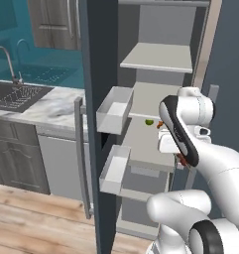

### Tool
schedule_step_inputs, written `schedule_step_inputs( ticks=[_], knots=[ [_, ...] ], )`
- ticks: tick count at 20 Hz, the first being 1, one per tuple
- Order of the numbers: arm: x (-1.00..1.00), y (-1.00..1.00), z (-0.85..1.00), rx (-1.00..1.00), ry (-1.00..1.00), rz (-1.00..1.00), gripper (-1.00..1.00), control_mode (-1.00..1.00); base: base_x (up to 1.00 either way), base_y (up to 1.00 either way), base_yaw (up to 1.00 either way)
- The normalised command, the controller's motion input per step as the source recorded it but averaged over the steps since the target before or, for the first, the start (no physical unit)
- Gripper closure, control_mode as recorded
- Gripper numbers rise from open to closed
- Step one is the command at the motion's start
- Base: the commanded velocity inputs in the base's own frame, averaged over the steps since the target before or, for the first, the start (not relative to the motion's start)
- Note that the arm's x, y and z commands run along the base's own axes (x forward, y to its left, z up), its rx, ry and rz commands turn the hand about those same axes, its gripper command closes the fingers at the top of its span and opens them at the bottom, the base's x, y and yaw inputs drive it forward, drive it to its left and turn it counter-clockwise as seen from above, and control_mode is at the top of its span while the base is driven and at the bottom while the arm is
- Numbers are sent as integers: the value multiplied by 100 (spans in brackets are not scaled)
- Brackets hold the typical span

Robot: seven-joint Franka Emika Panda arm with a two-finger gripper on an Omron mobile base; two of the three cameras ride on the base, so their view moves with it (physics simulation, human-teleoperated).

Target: Store the hot dog in the freezer for long-term storage. Close the freezer door after placing the cooked food.

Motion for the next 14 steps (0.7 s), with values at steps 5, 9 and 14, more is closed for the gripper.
schedule_step_inputs(
  ticks=[5, 9, 14],
  knots=[
    [0, 0, 0, 0, 0, 0, 100, 100, 0, 26, 0],
    [0, 0, 0, 0, 0, 0, 100, 100, 0, 35, -1],
    [0, 0, 0, 0, 0, 0, 100, 100, 0, 32, -2]
  ],
)
